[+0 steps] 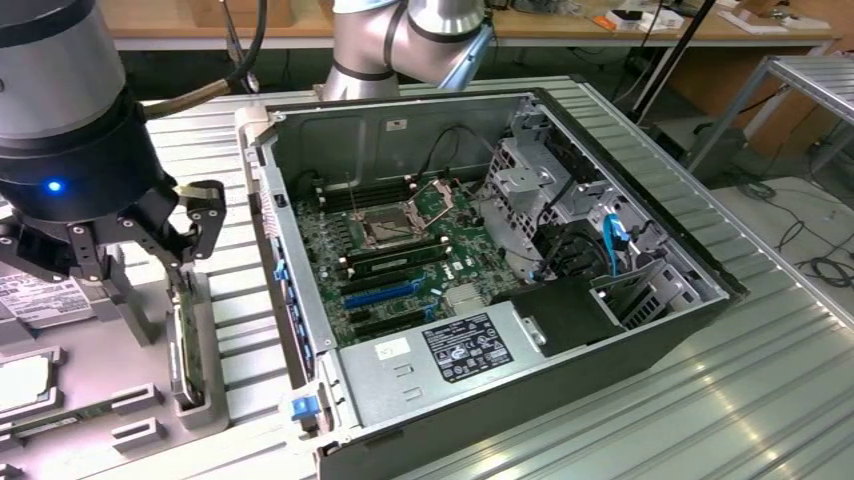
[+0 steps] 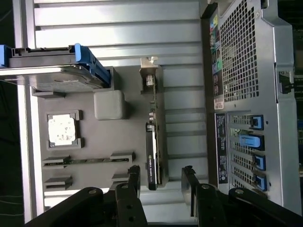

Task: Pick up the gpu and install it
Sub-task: 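Pick up the gpu and move the gpu toward the slot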

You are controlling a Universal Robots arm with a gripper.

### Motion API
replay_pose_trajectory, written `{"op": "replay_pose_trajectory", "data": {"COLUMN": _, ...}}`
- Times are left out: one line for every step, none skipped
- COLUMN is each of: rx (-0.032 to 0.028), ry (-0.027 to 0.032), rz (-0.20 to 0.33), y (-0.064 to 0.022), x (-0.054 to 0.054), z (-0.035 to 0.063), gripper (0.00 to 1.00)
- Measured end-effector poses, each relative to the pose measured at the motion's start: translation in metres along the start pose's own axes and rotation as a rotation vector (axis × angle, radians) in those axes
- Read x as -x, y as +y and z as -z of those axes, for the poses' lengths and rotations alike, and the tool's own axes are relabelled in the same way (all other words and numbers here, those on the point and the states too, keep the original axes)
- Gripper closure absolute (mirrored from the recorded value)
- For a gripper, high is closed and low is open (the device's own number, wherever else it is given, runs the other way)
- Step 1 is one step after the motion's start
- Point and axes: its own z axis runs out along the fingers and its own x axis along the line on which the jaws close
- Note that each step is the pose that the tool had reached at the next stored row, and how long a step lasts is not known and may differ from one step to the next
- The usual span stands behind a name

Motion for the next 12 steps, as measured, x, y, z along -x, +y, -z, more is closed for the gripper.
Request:
{"op": "replay_pose_trajectory", "data": {"rx": 0.0001, "ry": 0.0002, "rz": 0.004, "y": -0.0002, "x": -0.001, "z": -0.0025, "gripper": 0.52}}
{"op": "replay_pose_trajectory", "data": {"rx": 0.0002, "ry": 0.0003, "rz": 0.006, "y": -0.0003, "x": -0.002, "z": -0.0041, "gripper": 0.52}}
{"op": "replay_pose_trajectory", "data": {"rx": 0.0003, "ry": 0.0007, "rz": 0.013, "y": -0.0007, "x": -0.003, "z": -0.0084, "gripper": 0.52}}
{"op": "replay_pose_trajectory", "data": {"rx": 0.0004, "ry": 0.0009, "rz": 0.015, "y": -0.0008, "x": -0.003, "z": -0.0103, "gripper": 0.52}}
{"op": "replay_pose_trajectory", "data": {"rx": 0.0004, "ry": 0.0011, "rz": 0.018, "y": -0.0009, "x": -0.004, "z": -0.0125, "gripper": 0.52}}
{"op": "replay_pose_trajectory", "data": {"rx": 0.0005, "ry": 0.0013, "rz": 0.023, "y": -0.0011, "x": -0.005, "z": -0.0155, "gripper": 0.52}}
{"op": "replay_pose_trajectory", "data": {"rx": 0.0007, "ry": 0.0014, "rz": 0.026, "y": -0.0013, "x": -0.006, "z": -0.0183, "gripper": 0.52}}
{"op": "replay_pose_trajectory", "data": {"rx": 0.0006, "ry": 0.0018, "rz": 0.029, "y": -0.0015, "x": -0.006, "z": -0.0209, "gripper": 0.52}}
{"op": "replay_pose_trajectory", "data": {"rx": 0.0007, "ry": 0.0021, "rz": 0.035, "y": -0.0018, "x": -0.008, "z": -0.0248, "gripper": 0.52}}
{"op": "replay_pose_trajectory", "data": {"rx": 0.0008, "ry": 0.0023, "rz": 0.038, "y": -0.0020, "x": -0.008, "z": -0.0271, "gripper": 0.52}}
{"op": "replay_pose_trajectory", "data": {"rx": 0.0009, "ry": 0.0024, "rz": 0.041, "y": -0.0022, "x": -0.009, "z": -0.0291, "gripper": 0.52}}
{"op": "replay_pose_trajectory", "data": {"rx": 0.0009, "ry": 0.0026, "rz": 0.043, "y": -0.0023, "x": -0.009, "z": -0.0314, "gripper": 0.52}}
